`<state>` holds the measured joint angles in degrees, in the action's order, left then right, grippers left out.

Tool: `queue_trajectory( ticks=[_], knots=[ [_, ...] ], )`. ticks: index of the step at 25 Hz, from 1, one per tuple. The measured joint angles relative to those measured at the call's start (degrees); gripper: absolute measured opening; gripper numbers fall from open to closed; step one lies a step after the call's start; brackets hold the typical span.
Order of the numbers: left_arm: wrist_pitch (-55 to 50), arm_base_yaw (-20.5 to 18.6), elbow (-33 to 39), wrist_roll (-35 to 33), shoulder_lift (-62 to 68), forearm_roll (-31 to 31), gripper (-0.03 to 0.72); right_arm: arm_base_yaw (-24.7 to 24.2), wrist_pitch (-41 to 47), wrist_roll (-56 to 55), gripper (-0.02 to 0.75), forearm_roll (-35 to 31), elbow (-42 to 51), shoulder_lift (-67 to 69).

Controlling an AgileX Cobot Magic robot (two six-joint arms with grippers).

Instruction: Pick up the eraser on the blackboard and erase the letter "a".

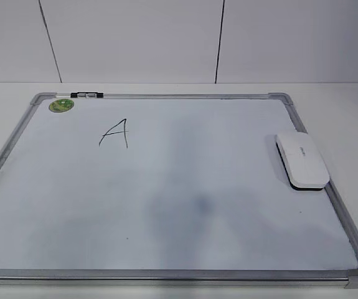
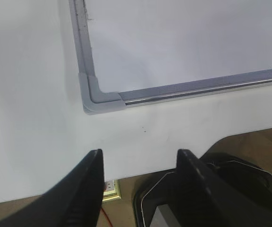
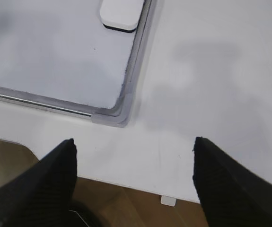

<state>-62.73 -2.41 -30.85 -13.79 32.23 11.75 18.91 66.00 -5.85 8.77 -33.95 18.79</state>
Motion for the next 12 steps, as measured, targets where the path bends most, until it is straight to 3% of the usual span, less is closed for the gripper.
queue_trajectory(
  ticks=[12],
  knots=[
    [0.1,0.2,0.4,0.9,-0.3,-4.1,0.358,0.0,-0.7,-0.1,0.592,3.6,5.7,-2.8]
  ],
)
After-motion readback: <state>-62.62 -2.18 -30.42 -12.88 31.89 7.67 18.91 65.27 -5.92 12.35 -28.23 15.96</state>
